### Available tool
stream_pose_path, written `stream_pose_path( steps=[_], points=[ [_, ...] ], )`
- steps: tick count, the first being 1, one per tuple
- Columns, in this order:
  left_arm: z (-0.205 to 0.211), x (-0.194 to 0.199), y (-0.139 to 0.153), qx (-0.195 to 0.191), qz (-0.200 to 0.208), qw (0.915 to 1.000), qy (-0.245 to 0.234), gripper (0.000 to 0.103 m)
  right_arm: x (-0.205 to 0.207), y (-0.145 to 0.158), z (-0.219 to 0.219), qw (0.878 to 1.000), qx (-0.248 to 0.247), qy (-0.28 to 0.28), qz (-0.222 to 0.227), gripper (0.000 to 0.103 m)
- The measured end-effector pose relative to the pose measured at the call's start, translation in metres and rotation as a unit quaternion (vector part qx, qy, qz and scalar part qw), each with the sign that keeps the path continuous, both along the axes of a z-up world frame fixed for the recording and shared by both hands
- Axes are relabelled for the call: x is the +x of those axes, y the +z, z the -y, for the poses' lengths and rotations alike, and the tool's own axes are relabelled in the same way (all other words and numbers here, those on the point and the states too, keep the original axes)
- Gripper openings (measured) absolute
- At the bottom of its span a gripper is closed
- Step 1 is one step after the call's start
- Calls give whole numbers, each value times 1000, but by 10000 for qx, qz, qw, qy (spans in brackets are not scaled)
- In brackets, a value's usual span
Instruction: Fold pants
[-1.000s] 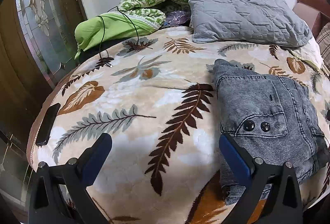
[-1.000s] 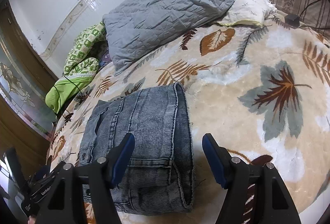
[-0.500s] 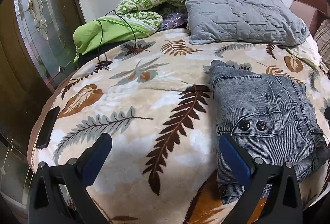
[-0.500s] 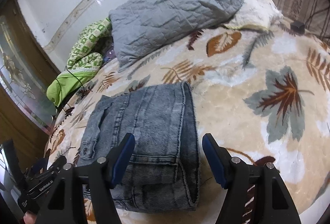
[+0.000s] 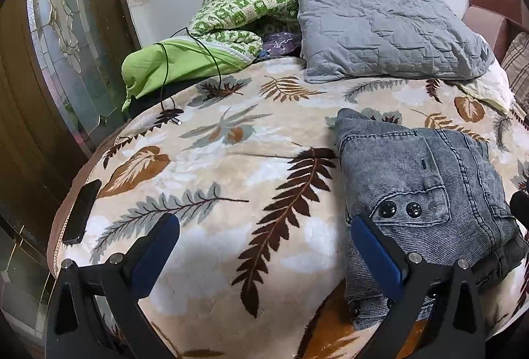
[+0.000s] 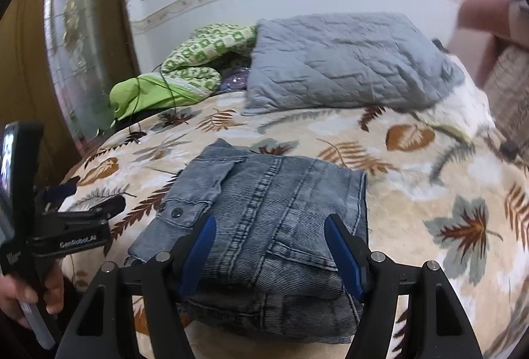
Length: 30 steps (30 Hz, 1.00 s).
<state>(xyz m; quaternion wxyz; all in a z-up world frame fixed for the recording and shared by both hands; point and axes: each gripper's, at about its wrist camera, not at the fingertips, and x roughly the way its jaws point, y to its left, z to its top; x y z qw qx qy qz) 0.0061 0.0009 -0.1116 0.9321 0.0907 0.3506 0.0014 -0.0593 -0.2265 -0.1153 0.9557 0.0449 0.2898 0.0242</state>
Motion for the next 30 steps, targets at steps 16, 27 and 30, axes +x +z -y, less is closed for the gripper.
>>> stream_pose_path(
  steps=[16,27,30],
  points=[
    [1,-2,1,9,74,10000,-39,103,-1,0,1,10000,-60,-16,39,71],
    [2,-3,2,14,73,10000,-37,103,0,-2,2,10000,-71,-40,-16,71],
    [2,-3,2,15,73,10000,-36,103,0,-2,2,10000,-58,-44,-19,71]
  ],
)
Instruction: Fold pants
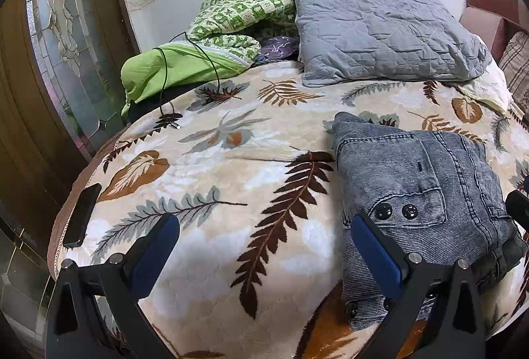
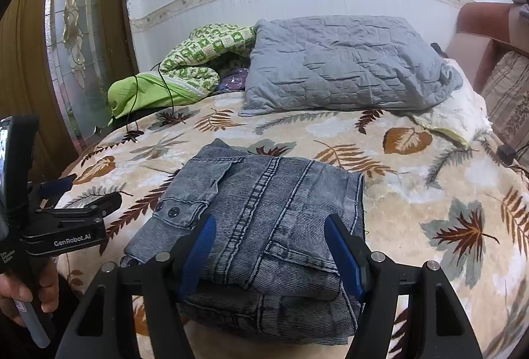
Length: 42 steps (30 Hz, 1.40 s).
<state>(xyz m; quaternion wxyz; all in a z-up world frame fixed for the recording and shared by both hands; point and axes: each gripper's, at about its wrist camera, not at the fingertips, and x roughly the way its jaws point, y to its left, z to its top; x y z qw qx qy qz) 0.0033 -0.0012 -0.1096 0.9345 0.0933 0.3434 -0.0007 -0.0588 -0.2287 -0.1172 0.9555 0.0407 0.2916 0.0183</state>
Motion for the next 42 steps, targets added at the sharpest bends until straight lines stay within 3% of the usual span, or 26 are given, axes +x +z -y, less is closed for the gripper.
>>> stream_pose_path(
  steps=[42],
  points=[
    [3,0,-2,47,-50,10000,-41,103,-1,-2,9,9998,90,-168,-60,71]
  ],
)
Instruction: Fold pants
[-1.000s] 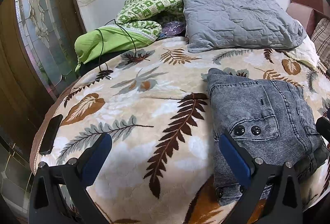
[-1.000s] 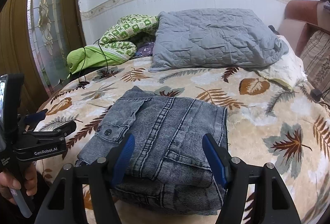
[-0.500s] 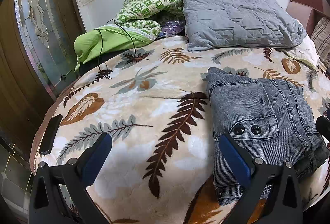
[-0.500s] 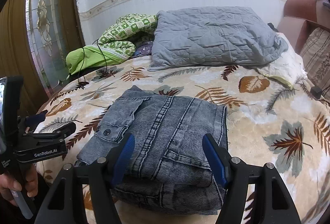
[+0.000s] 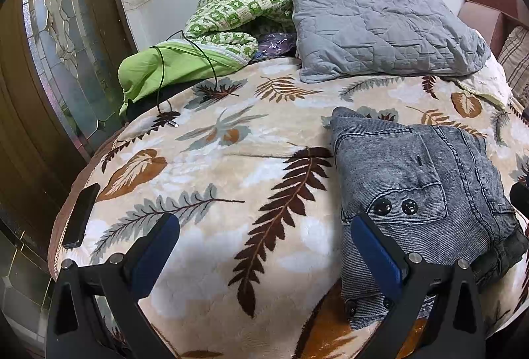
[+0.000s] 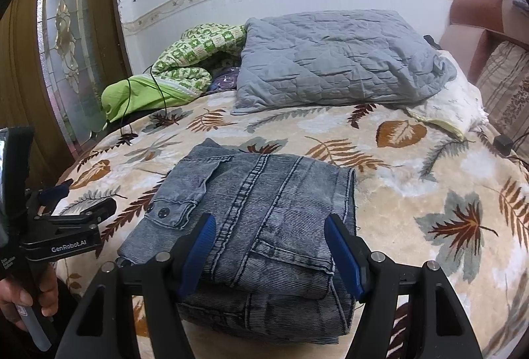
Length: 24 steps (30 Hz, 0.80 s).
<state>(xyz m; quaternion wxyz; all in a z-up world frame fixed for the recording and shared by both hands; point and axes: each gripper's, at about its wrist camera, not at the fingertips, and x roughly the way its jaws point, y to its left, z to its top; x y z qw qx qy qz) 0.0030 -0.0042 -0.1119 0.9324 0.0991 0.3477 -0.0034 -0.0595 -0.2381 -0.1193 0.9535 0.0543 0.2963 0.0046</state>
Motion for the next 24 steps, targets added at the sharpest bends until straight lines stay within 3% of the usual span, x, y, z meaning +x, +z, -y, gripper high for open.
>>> stream_pose_path(
  steps=[6,13,18,20,24],
  points=[
    [0,1,-3,-21,-72,10000,-33,103,1,-1,7,9999,93,-106,-61,71],
    [-1,2,-4,-34,-123,9999,-65,103,0,-2,41,9967,631,-502,-96,72],
    [2,3,-5,3,-153,9998,-118,103,-1,-6,59,9940,844,-668,-190,74],
    [3,3,-5,15,-172,9997,-149,103,-1,-8,66,9930,946,-672,-240,81],
    [8,8,-6,-43,-371,9989,-288,103,2,-17,87,9832,1627,-700,-447,82]
  ],
)
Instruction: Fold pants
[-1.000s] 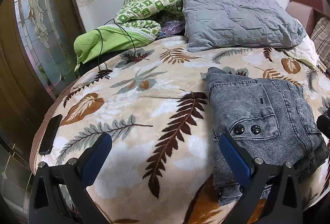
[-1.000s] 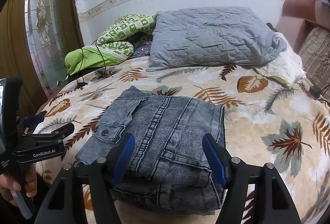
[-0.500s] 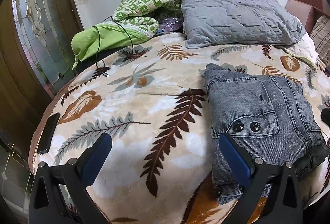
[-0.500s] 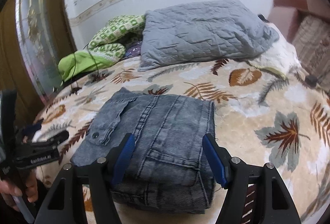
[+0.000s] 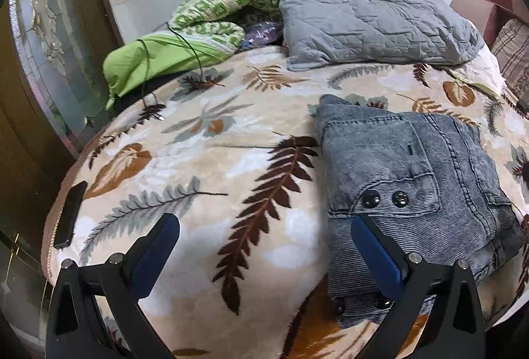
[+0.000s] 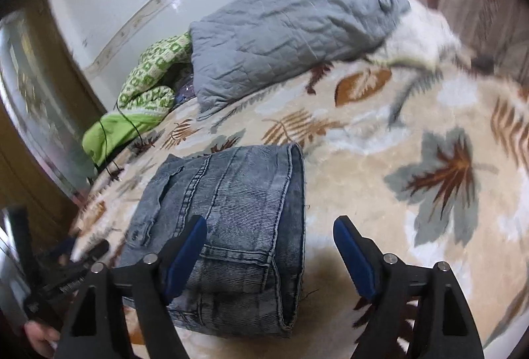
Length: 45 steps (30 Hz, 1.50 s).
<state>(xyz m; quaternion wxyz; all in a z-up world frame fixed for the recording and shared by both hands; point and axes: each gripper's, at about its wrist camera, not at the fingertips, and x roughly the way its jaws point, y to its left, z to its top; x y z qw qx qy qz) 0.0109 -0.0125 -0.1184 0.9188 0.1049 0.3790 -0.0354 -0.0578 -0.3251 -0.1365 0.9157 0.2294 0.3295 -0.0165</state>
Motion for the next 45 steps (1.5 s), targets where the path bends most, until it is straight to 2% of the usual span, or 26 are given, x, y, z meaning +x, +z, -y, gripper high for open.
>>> stream_pose_path(
  steps=[3,6,8,11,14,17,20,24,28,29,31,34,35,38,41,44,45],
  points=[
    [6,8,0,-77,-234,9995,-203,103,8,-5,19,9979,635,-53,-140,83],
    [15,21,1,-157,-583,9964,-601,103,25,-11,37,9885,1449,154,-402,84],
    [21,36,1,-156,-842,9927,-847,103,36,-15,43,9834,1712,242,-558,85],
    [23,57,-1,-299,-1235,9861,-1067,103,53,-24,53,9776,1896,256,-873,85],
    [20,72,-7,-610,-1507,9796,-1178,103,66,-35,60,9717,2088,257,-1070,85],
    [17,76,-19,-1171,-1796,9665,-1412,103,74,-49,58,9643,2300,310,-1274,85],
    [20,78,-30,-1723,-2223,9449,-1677,103,79,-54,52,9632,2279,392,-1374,86],
    [27,77,-32,-1763,-2239,9423,-1757,103,85,-57,42,9611,2313,605,-1385,90],
    [34,80,-34,-2146,-2463,9237,-2002,103,94,-59,31,9606,2309,730,-1367,93],
    [36,80,-35,-2176,-2500,9212,-2038,103,97,-60,29,9587,2372,793,-1351,93],
    [44,81,-38,-2104,-2543,9205,-2089,103,103,-61,20,9549,2467,951,-1352,93],
    [52,82,-43,-2022,-2580,9217,-2076,103,107,-61,11,9576,2320,1045,-1353,93],
    [54,83,-43,-2014,-2573,9223,-2066,103,108,-63,10,9544,2444,1091,-1322,93],
    [55,85,-43,-2112,-2545,9217,-2025,100,110,-63,5,9544,2384,1154,-1377,91],
    [53,83,-41,-2161,-2474,9223,-2037,92,108,-63,1,9572,2333,1068,-1340,80],
    [50,79,-37,-2172,-2354,9242,-2082,80,107,-63,-3,9588,2250,1029,-1396,54],
    [50,78,-35,-2158,-2290,9257,-2101,75,106,-63,-5,9590,2237,1044,-1394,54]
  ],
)
